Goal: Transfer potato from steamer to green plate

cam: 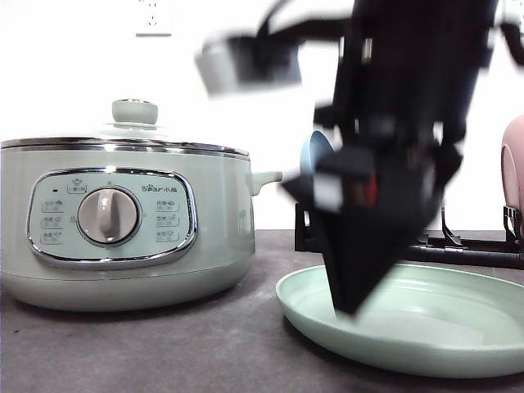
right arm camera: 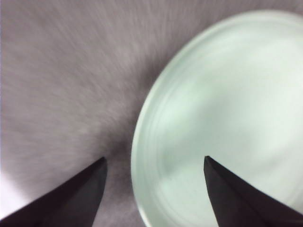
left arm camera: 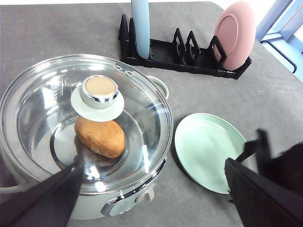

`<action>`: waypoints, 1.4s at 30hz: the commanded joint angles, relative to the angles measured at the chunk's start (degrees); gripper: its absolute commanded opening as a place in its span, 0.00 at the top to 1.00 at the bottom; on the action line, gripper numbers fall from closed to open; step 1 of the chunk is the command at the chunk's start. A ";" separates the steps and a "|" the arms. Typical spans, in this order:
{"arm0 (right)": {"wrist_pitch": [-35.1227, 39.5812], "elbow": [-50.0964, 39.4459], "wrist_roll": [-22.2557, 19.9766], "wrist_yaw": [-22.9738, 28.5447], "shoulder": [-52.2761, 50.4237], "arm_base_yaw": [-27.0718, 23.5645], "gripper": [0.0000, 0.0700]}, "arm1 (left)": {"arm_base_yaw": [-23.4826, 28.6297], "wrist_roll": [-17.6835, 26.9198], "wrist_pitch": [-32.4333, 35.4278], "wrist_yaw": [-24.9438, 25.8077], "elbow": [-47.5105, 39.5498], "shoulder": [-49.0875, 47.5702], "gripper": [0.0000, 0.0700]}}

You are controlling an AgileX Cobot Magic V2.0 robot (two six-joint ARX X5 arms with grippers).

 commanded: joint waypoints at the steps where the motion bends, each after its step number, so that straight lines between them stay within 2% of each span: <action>1: -0.53 2.53 0.76 -0.76 -1.71 0.22 0.42 | -0.09 0.49 0.63 0.27 1.49 0.27 0.13; 8: -3.13 10.97 0.74 -5.92 -10.08 -3.72 0.42 | -0.09 0.24 0.66 0.25 1.49 0.29 0.13; 14: -3.86 18.66 0.76 -16.98 -13.74 -11.11 0.42 | -0.09 -0.98 0.74 0.23 1.49 0.29 0.13; 20: -4.72 23.92 1.22 -32.11 -14.43 -18.97 0.42 | -0.09 -1.05 0.72 0.23 1.49 0.29 0.13; 23: -5.04 24.29 1.20 -36.14 -14.41 -21.49 0.42 | -0.09 -1.13 0.72 0.23 1.49 0.29 0.13; 29: -6.91 24.29 0.45 -36.04 -14.39 -23.04 0.42 | -0.09 -1.22 0.76 0.12 1.49 0.68 0.13; 35: -6.89 24.29 0.32 -36.04 -14.39 -23.04 0.42 | -0.78 -2.71 -0.33 -5.00 2.90 3.75 0.12; 42: -6.92 24.29 0.24 -36.00 -14.39 -23.04 0.42 | -4.60 -1.99 -4.43 -9.34 14.02 14.80 0.09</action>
